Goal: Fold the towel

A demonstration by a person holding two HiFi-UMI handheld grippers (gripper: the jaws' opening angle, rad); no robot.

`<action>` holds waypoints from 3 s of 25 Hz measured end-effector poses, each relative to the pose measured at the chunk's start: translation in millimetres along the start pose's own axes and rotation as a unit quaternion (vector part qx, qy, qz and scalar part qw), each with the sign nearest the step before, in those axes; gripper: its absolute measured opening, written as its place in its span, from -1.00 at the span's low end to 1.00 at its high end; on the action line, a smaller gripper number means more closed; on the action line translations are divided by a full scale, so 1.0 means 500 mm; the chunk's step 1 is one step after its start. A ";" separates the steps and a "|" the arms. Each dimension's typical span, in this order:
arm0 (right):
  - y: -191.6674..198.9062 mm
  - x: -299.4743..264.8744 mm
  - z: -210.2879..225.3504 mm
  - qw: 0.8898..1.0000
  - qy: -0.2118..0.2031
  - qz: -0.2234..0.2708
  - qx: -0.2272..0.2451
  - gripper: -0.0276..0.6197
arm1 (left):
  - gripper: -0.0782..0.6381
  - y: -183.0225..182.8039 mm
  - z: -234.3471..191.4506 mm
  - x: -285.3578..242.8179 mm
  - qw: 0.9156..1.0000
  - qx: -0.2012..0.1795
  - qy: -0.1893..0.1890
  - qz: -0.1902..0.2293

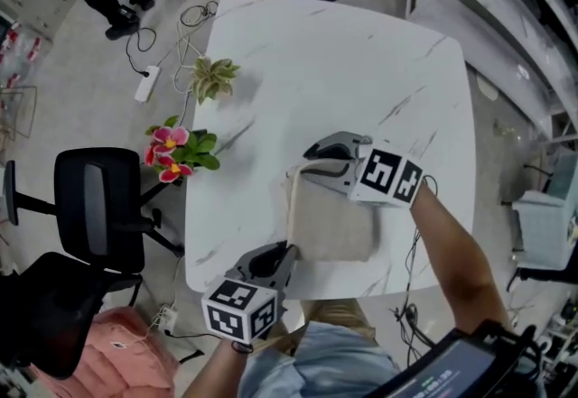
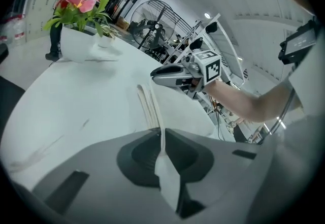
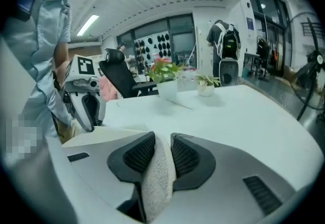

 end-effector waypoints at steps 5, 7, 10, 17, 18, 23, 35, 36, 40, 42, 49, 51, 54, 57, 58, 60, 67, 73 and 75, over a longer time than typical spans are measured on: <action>0.043 -0.030 0.027 0.993 -0.017 -0.048 -0.110 -0.54 | -0.70 -0.004 -0.018 -0.007 1.000 0.015 -0.012 0.005; 0.031 -0.026 0.030 0.994 -0.021 -0.043 -0.102 -0.45 | -0.70 -0.001 -0.019 -0.007 1.000 0.022 -0.014 0.004; -0.033 0.021 0.042 0.995 -0.016 0.017 -0.096 -0.14 | -0.70 0.000 -0.017 -0.007 0.999 0.030 -0.013 0.005; -0.003 0.097 0.023 0.997 0.002 0.014 -0.080 -0.36 | -0.70 0.002 -0.018 -0.004 0.999 0.034 -0.009 0.003; 0.022 0.092 0.024 0.997 0.013 -0.001 -0.082 -0.39 | -0.70 0.001 -0.018 -0.004 0.999 0.032 -0.009 0.003; 0.085 0.051 0.053 0.986 0.056 -0.025 -0.155 -0.48 | -0.70 -0.002 -0.023 -0.011 1.000 0.023 -0.009 0.002; -0.156 0.212 -0.006 0.975 0.158 0.112 -0.106 -0.12 | -0.32 -0.142 -0.029 0.158 0.994 0.025 0.019 0.102; -0.199 0.231 -0.031 0.969 0.186 0.135 -0.088 -0.12 | -0.35 -0.175 -0.020 0.184 0.992 -0.011 0.008 0.123; -0.365 0.298 -0.145 0.919 0.303 0.249 -0.035 -0.23 | -0.44 -0.335 0.065 0.268 0.963 -0.144 -0.012 0.229; -0.423 0.320 -0.205 0.893 0.347 0.285 -0.015 -0.30 | -0.45 -0.405 0.133 0.304 0.939 -0.200 -0.007 0.280; -0.494 0.349 -0.355 0.827 0.463 0.317 0.038 -0.87 | -0.71 -0.478 0.305 0.426 0.866 -0.304 -0.009 0.397; -0.495 0.353 -0.383 0.816 0.479 0.322 0.045 -0.87 | -0.73 -0.464 0.323 0.440 0.860 -0.315 -0.008 0.401; -0.495 0.363 -0.417 0.805 0.496 0.317 0.064 -0.87 | -0.74 -0.446 0.342 0.451 0.854 -0.329 -0.011 0.402; -0.490 0.379 -0.440 0.796 0.511 0.318 0.069 -0.87 | -0.75 -0.434 0.366 0.456 0.850 -0.337 -0.004 0.405; -0.488 0.385 -0.445 0.794 0.514 0.318 0.068 -0.87 | -0.75 -0.430 0.374 0.459 0.849 -0.339 -0.002 0.405; -0.486 0.394 -0.454 0.790 0.519 0.319 0.067 -0.87 | -0.75 -0.425 0.385 0.462 0.849 -0.340 0.002 0.406; -0.488 0.403 -0.467 0.784 0.528 0.318 0.071 -0.88 | -0.75 -0.417 0.401 0.463 0.849 -0.339 0.013 0.404; -0.495 0.410 -0.465 0.784 0.526 0.322 0.073 -0.88 | -0.76 -0.420 0.408 0.454 0.851 -0.339 0.013 0.400; -0.494 0.410 -0.464 0.784 0.526 0.322 0.073 -0.88 | -0.76 -0.420 0.407 0.452 0.851 -0.339 0.013 0.401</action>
Point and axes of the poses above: the fingertips, and each gripper's own axes: x backward along the fingers, z to its right, y out of its underside, the point moved 1 cm from there along x, backward along the fingers, and after that the axes turned 11 degrees about z, right-handed, at the moved point
